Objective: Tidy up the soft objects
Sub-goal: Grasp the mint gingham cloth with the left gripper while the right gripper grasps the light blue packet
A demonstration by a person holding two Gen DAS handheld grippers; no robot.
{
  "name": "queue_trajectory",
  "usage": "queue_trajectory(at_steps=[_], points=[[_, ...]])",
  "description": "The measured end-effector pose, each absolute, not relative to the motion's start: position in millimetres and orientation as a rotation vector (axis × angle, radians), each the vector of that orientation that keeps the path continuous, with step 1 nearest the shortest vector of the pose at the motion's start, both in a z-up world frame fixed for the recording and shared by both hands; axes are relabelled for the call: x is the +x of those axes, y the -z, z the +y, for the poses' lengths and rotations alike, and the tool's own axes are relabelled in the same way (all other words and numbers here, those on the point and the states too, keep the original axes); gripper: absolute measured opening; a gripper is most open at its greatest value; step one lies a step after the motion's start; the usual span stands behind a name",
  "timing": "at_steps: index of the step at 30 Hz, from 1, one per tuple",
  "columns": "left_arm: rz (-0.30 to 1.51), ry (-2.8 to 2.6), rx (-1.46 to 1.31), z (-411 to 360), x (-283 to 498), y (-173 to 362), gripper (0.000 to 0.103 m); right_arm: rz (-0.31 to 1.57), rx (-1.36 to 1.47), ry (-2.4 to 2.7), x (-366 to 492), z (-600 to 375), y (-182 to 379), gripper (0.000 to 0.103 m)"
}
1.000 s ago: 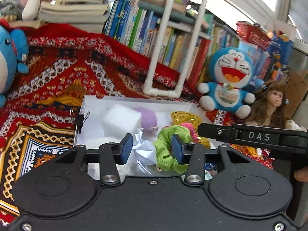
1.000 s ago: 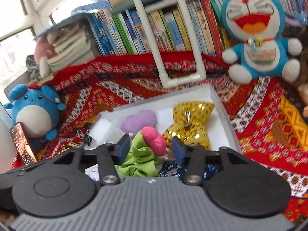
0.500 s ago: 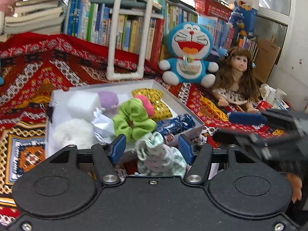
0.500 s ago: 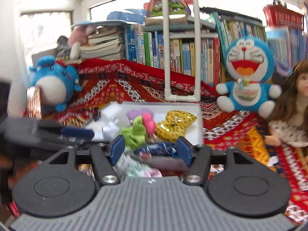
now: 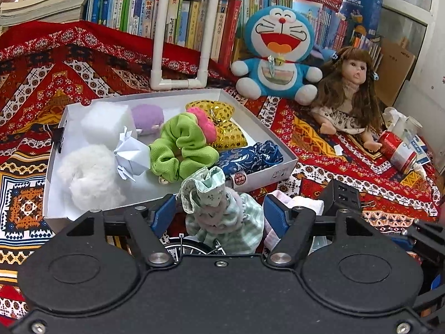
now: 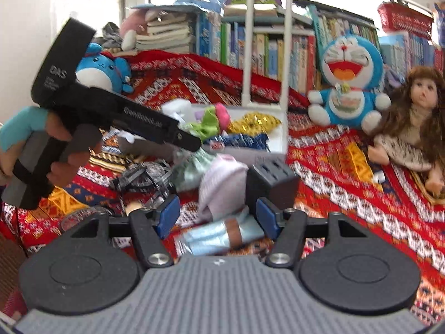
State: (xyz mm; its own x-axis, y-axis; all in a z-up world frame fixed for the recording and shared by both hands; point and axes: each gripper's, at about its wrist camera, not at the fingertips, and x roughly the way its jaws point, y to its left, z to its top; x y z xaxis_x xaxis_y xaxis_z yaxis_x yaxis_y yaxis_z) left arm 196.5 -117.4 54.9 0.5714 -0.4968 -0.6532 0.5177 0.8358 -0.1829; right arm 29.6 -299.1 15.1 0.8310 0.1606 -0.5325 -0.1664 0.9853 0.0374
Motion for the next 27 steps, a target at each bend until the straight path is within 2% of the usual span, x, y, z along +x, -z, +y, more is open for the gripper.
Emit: queue_trajectory(at_steps=[13,16,20,26,27], points=[[0.801,0.566,0.006,-128.8,206.9,-40.9,0.068,0.615,0.014,-0.110,33.1,-298.6,8.2,0.074],[0.811,0.567,0.007,-131.6,208.0,-36.8,0.061,0.618,0.027,-0.101,36.1,-297.6,10.1,0.074],[0.829,0.571,0.009,-134.6,209.2,-32.3,0.042,0.628,0.049,-0.095,40.3,-296.4,13.0,0.076],[0.791,0.559,0.031,-134.9,202.3,-33.8,0.034,0.632,0.072,-0.098,43.5,-291.7,16.4,0.077],[0.780,0.558,0.028,-133.9,200.9,-35.5,0.034,0.629,0.079,-0.097,43.4,-291.5,16.5,0.068]])
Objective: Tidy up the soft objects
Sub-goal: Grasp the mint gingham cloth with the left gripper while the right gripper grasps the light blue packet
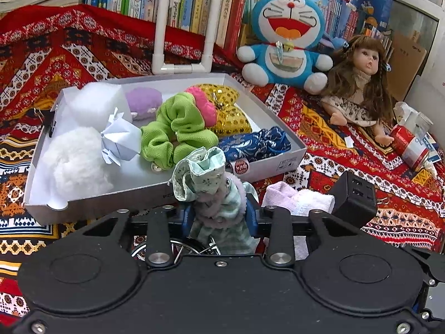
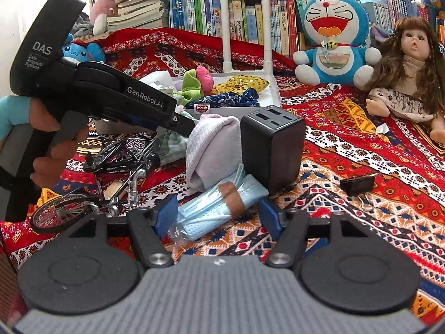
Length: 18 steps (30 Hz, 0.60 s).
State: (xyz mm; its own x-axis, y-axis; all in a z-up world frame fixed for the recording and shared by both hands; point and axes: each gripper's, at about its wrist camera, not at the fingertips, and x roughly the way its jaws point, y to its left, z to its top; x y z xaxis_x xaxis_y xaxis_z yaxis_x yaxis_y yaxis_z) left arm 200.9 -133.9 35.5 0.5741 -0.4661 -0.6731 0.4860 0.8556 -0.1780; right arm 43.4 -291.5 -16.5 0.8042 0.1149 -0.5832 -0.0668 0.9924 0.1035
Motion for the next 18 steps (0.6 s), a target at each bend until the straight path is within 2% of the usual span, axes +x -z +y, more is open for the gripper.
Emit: queue_trajectory(at_steps=[3,6,18], points=[[0.751,0.558,0.011,-129.5,197.8,-42.8,0.034,0.622,0.110,-0.103,41.1,-292.9,15.2,0.051],[0.727,0.557,-0.012,-124.1,195.8,-51.8,0.033,0.607,0.124,-0.107,36.0,-293.0,12.2,0.046],[0.650,0.543,-0.099,-100.4,198.3,-77.4,0.033,0.512,0.107,-0.111,23.4,-292.8,-19.3,0.044]])
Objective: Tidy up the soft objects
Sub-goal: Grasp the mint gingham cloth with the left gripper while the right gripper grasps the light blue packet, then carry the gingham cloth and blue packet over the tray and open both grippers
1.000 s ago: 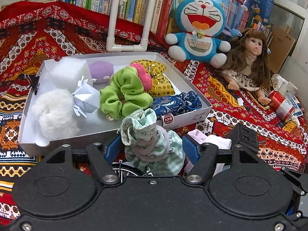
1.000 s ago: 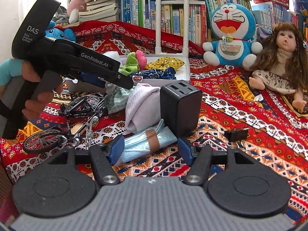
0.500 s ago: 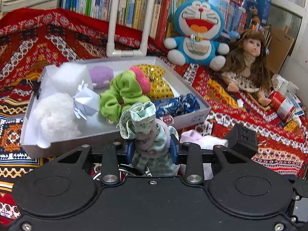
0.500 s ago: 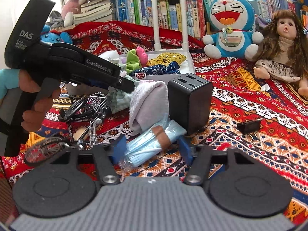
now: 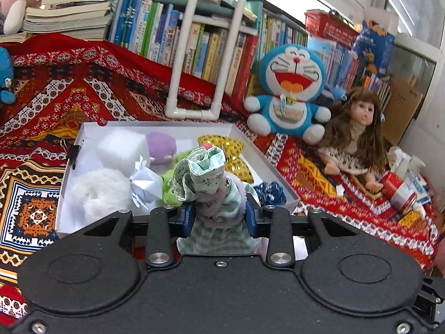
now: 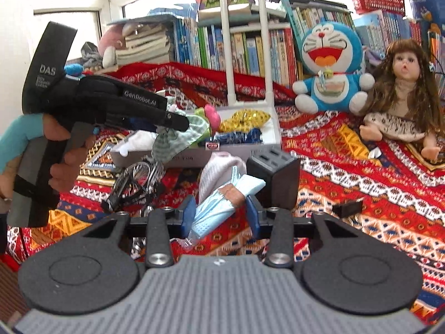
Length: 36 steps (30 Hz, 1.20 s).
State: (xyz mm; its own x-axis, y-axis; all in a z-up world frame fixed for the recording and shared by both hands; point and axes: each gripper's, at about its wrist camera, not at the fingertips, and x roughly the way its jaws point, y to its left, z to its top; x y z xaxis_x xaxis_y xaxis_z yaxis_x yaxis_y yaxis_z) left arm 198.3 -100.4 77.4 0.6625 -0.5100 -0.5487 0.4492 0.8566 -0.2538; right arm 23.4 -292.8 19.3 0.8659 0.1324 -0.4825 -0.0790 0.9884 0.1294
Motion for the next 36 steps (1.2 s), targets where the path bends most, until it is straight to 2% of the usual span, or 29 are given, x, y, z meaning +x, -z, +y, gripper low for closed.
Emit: queue_trajectory(at_steps=[11,22,36], points=[[0.631,0.477,-0.174,-67.3,217.4,-91.3,0.034,0.478,0.153,-0.114,49.2,-300.6,-44.8,0.044],[0.663,0.388,-0.176,-44.2,252.6,-78.1,0.034,0.502,0.218,-0.114,130.5,-311.5,-69.6,0.044],[0.693,0.382,-0.110,-61.7,288.0,-59.6,0.035,0.689,0.287,-0.053,216.4,-308.5,-35.3,0.044]])
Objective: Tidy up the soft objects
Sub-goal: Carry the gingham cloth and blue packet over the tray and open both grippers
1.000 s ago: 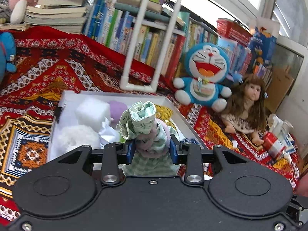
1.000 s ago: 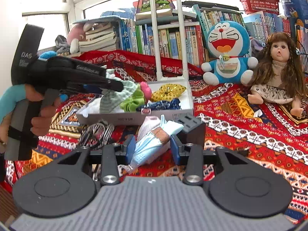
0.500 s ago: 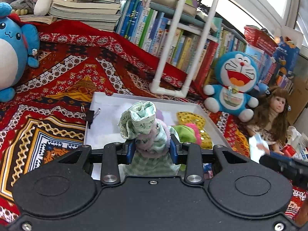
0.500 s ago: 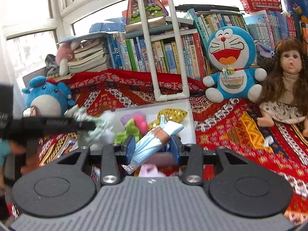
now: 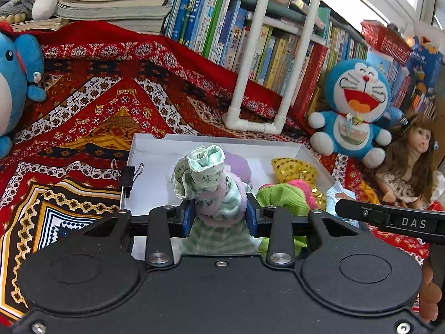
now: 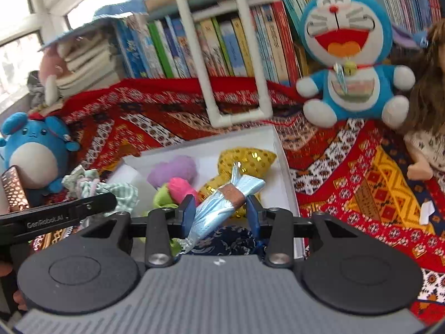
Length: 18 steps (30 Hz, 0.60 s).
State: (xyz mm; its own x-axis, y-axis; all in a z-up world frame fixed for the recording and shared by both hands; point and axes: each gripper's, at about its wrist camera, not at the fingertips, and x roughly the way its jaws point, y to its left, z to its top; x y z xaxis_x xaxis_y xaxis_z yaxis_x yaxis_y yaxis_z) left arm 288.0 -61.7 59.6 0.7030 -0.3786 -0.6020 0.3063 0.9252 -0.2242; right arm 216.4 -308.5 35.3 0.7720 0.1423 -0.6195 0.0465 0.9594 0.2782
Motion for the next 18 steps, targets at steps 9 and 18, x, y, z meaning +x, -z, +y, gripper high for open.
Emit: queue_trajectory(at_steps=[9,18], points=[[0.708,0.358,-0.057,-77.3,319.8,-59.1,0.038,0.768,0.284,-0.029,247.8,-302.2,-27.3,0.045],[0.694,0.404,-0.068,-63.9,290.2,-70.3,0.054,0.732,0.201,-0.081,215.9,-302.2,-41.5,0.063]])
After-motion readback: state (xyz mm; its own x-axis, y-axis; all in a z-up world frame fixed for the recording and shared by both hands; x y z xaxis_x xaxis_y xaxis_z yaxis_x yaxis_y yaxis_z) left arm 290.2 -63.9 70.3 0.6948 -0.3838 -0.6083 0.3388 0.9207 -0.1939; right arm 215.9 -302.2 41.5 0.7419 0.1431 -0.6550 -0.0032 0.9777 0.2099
